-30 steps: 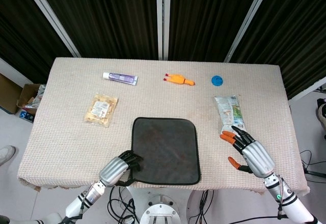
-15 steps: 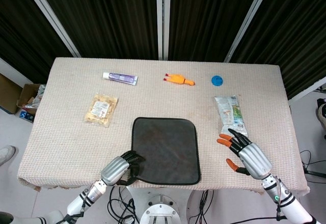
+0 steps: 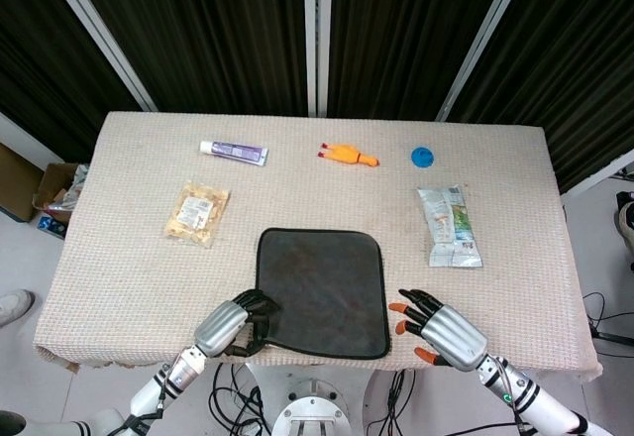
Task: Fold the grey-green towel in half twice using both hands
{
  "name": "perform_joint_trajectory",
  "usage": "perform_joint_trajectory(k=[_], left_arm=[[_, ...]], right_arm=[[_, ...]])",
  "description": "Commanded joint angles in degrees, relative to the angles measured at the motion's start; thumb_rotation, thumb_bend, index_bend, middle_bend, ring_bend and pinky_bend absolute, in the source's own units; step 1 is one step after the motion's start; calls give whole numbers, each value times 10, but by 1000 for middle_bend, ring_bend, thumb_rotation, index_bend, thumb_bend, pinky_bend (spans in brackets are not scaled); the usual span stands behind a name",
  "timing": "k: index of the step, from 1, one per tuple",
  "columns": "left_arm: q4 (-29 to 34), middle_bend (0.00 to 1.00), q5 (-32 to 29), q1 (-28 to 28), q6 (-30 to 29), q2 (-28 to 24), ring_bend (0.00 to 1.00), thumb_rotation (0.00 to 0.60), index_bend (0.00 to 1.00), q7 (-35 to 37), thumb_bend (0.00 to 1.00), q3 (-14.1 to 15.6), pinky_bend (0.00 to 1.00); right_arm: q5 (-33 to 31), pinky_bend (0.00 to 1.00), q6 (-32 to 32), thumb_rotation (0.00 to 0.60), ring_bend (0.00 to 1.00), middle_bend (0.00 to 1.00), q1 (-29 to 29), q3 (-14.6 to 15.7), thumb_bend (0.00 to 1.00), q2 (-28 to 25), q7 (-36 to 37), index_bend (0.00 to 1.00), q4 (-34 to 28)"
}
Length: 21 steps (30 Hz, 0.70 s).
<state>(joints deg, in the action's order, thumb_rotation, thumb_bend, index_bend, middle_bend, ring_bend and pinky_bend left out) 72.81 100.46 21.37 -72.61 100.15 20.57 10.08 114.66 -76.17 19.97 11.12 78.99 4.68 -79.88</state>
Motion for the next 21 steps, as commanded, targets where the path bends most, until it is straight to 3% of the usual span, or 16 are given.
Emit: perform_joint_trajectory(k=[1, 12, 21], left_arm=[[4, 260, -5, 1, 3, -1, 201, 600, 673, 7, 419, -2, 146], [12, 260, -13, 3, 5, -5, 201, 600, 674, 8, 419, -3, 146], [11, 260, -17, 2, 4, -6, 201, 600, 674, 19, 418, -1, 146]], right_arm=[[18, 105, -11, 600, 16, 189, 1, 5, 158, 46, -9, 448, 51], [29, 84, -19, 600, 15, 193, 23, 3, 226, 148, 15, 492, 149], [25, 83, -34, 600, 28, 231, 29, 11, 288, 183, 31, 588, 195]])
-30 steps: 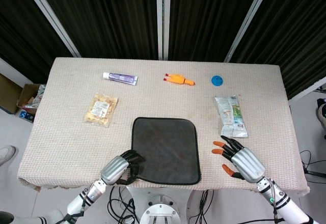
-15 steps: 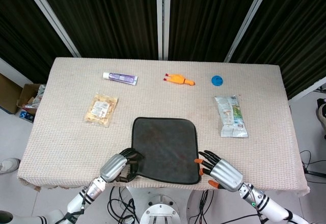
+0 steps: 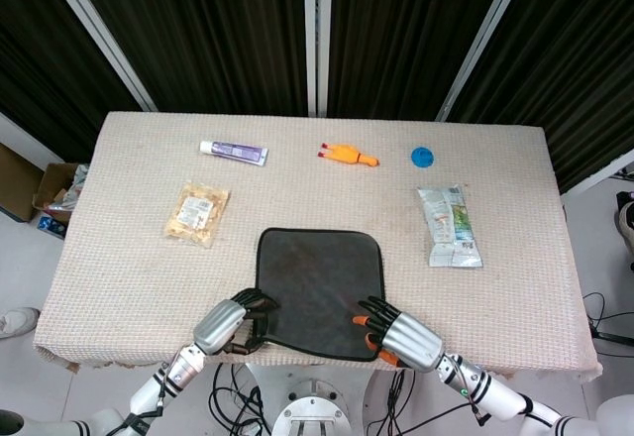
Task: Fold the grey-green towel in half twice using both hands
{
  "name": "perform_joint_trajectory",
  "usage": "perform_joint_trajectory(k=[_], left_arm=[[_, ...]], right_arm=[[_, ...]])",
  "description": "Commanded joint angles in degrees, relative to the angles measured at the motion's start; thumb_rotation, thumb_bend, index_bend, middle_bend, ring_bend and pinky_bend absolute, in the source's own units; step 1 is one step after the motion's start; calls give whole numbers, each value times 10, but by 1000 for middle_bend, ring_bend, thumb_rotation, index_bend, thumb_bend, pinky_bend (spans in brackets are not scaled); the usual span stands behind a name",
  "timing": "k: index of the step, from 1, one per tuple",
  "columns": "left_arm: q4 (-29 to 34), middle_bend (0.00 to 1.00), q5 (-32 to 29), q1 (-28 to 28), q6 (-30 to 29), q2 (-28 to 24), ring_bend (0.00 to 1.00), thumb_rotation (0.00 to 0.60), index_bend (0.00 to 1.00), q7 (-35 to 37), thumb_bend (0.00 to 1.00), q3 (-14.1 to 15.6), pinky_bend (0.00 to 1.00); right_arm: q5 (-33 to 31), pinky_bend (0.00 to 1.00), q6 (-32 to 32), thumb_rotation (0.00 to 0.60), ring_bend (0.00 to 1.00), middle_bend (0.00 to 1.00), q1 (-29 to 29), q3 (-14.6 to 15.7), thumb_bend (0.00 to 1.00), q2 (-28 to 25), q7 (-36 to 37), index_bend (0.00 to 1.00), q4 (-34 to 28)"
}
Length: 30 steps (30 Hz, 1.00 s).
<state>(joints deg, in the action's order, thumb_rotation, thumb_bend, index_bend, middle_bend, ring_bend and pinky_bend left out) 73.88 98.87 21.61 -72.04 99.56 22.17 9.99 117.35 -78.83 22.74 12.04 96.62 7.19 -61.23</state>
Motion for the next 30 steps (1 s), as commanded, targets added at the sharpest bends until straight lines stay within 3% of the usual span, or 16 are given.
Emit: perform_joint_trajectory(k=[1, 7, 14, 23, 30], left_arm=[[1, 260, -1, -1, -2, -1, 201, 600, 674, 7, 419, 0, 146], [4, 260, -2, -1, -7, -5, 201, 600, 674, 25, 419, 0, 146], [30, 260, -9, 2, -17, -26, 201, 600, 674, 61, 421, -11, 146], [95, 260, -39, 27, -9, -87, 201, 600, 674, 76, 429, -57, 146], [155, 255, -101, 69, 70, -145, 201, 600, 674, 94, 429, -99, 146]], right_arm=[[-3, 83, -9, 600, 34, 238, 1, 3, 296, 8, 9, 603, 10], [-10, 83, -15, 600, 50, 295, 3, 9, 372, 9, 15, 742, 16], [-27, 83, -35, 600, 50, 304, 8, -4, 379, 0, 28, 773, -10], [-84, 77, -22, 600, 50, 316, 22, -52, 384, -22, 26, 790, -95], [-148, 45, 7, 600, 50, 302, 26, -96, 388, -21, -8, 795, -148]])
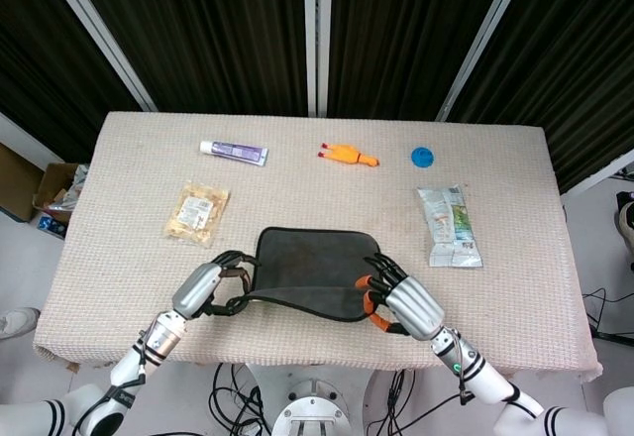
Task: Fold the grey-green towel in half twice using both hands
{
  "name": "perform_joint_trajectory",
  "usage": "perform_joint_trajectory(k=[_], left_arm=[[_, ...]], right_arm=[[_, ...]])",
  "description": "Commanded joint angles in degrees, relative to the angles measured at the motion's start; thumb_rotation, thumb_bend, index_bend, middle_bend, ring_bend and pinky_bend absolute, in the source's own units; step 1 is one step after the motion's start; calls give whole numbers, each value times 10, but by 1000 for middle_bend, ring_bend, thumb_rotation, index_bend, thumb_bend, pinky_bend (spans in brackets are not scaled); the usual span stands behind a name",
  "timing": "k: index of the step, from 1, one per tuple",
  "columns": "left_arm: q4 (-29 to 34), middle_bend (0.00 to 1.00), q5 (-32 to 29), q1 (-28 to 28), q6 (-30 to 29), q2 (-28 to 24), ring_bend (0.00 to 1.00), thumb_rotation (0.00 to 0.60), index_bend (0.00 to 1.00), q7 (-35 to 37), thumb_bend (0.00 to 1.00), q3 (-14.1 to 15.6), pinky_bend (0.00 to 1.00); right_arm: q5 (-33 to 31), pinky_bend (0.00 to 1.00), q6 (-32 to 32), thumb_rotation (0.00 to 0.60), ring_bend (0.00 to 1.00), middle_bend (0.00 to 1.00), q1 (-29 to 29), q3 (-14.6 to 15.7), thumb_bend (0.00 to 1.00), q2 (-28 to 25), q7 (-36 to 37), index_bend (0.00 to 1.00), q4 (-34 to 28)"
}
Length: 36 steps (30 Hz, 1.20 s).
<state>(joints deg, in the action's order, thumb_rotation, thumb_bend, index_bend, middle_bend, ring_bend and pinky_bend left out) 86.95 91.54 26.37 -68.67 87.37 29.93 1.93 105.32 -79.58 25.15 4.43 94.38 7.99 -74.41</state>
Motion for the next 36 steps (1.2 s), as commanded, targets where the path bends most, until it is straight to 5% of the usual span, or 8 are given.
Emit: perform_joint_trajectory(k=[1, 12, 36], left_arm=[[28, 254, -37, 27, 50, -30, 201, 600, 674, 22, 429, -23, 146], [55, 242, -97, 92, 184, -93, 188, 600, 665, 78, 429, -55, 146], [-3, 235, -196, 145, 296, -73, 189, 600, 618, 74, 428, -100, 145]], right_arm=[[-37, 44, 20, 600, 50, 301, 2, -25, 388, 3, -22, 795, -19], [-129, 21, 96, 600, 44, 280, 22, -73, 388, 15, -49, 791, -55], [-272, 0, 144, 600, 37, 252, 40, -138, 386, 44, -173, 789, -85]])
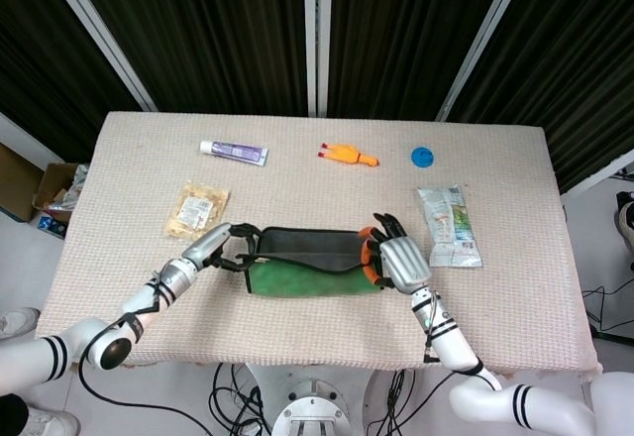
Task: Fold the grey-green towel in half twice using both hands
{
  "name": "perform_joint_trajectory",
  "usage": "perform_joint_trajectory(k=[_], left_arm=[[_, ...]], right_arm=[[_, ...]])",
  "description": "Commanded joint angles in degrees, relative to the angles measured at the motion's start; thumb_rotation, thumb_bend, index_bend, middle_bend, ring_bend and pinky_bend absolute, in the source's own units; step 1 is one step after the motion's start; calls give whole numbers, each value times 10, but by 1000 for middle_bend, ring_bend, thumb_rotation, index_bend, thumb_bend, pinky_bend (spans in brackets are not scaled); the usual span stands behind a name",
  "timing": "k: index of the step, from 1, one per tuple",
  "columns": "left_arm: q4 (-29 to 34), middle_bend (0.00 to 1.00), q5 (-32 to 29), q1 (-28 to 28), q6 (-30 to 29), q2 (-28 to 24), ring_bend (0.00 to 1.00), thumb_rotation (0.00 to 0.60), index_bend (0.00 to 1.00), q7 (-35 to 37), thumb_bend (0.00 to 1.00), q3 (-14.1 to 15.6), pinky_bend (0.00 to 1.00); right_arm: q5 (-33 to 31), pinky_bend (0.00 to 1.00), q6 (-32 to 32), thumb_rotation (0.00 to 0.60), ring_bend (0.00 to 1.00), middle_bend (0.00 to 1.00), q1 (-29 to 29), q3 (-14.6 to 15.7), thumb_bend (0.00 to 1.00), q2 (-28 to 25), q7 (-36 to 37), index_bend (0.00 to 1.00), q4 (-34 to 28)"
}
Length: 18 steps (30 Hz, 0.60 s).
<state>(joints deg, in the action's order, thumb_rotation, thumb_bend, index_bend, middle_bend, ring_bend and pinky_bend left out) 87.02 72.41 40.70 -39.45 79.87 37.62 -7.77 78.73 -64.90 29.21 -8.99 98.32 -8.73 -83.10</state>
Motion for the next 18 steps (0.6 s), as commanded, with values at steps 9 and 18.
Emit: perform_joint_trajectory(k=[9, 18], left_arm=[[-24, 198, -45, 12, 18, 15, 165, 600, 439, -55, 426, -8, 143], [-27, 144, -76, 5, -6, 26, 145, 600, 253, -120, 405, -9, 141]], right_arm=[[-33, 0, -5, 600, 37, 247, 3, -14, 387, 21, -31, 789, 6], [-62, 0, 0, 600, 36, 239, 10, -25, 387, 37, -52, 789, 20]])
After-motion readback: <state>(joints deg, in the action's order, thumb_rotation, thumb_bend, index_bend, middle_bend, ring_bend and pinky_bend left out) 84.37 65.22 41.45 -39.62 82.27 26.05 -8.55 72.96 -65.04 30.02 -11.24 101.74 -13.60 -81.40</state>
